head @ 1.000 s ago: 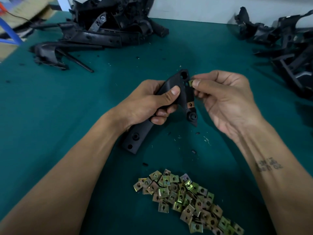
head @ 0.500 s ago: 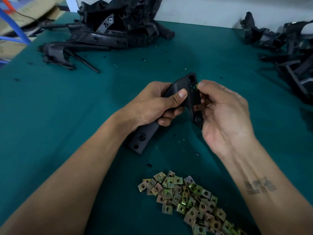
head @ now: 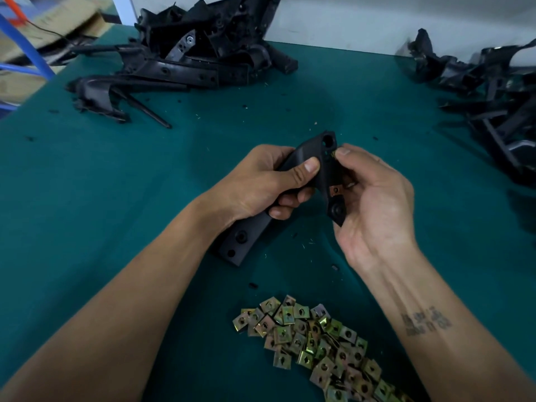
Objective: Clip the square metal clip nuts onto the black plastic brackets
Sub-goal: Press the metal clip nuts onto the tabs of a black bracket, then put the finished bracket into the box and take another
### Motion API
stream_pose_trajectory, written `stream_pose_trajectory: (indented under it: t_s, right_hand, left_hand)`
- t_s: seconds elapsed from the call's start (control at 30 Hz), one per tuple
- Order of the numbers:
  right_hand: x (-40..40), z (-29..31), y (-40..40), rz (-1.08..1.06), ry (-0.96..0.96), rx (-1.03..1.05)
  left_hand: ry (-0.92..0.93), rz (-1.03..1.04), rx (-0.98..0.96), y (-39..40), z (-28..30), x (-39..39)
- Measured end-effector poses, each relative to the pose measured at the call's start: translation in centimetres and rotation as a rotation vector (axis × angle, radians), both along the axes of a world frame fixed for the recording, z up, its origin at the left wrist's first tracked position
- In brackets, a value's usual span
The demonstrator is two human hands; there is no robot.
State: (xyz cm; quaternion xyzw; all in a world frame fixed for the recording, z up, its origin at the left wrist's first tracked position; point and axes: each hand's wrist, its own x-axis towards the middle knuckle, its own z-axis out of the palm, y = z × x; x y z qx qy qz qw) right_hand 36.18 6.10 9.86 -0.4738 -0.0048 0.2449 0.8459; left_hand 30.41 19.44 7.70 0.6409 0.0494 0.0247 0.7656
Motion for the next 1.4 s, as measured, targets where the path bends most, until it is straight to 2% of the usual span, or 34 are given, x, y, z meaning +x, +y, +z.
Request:
stream_pose_trajectory:
  t_s: [0.37,0.63,0.83,1.03,1.17,1.4]
  right_hand:
    - [0.1,-0.2,0.3,-0.152,-0.001,-0.014]
    - [0.1,0.1,0.2,-0.091,-0.072,-0.022]
    - [0.1,0.0,0.3,-0.115,-0.076,-0.043]
    - [-0.3,-0.3,0.6,-0.145,-0.162,-0.091]
    - [-0.6,-0.2,0.4,-0.099,-0.189,-0.062]
    - [-0.6,0.3,-0.5,0.131,-0.193,-0.046]
  left_hand:
    - [-0.002,0.025,-0.005,0.2,-0.2,0.1]
    - [-0.018,0.013,-0.022,0.3,-0.4,0.2]
    - [-0.02,0.02,-0.022,0.3,-0.5,0.2]
    - [-0.033,0.012,-0.006,0.4,-0.3,0.2]
    - [-0.045,0.002,-0.002,0.4,-0.4,0.2]
    - [-0.056,0.021,-0.024,0.6,-0.7,0.2]
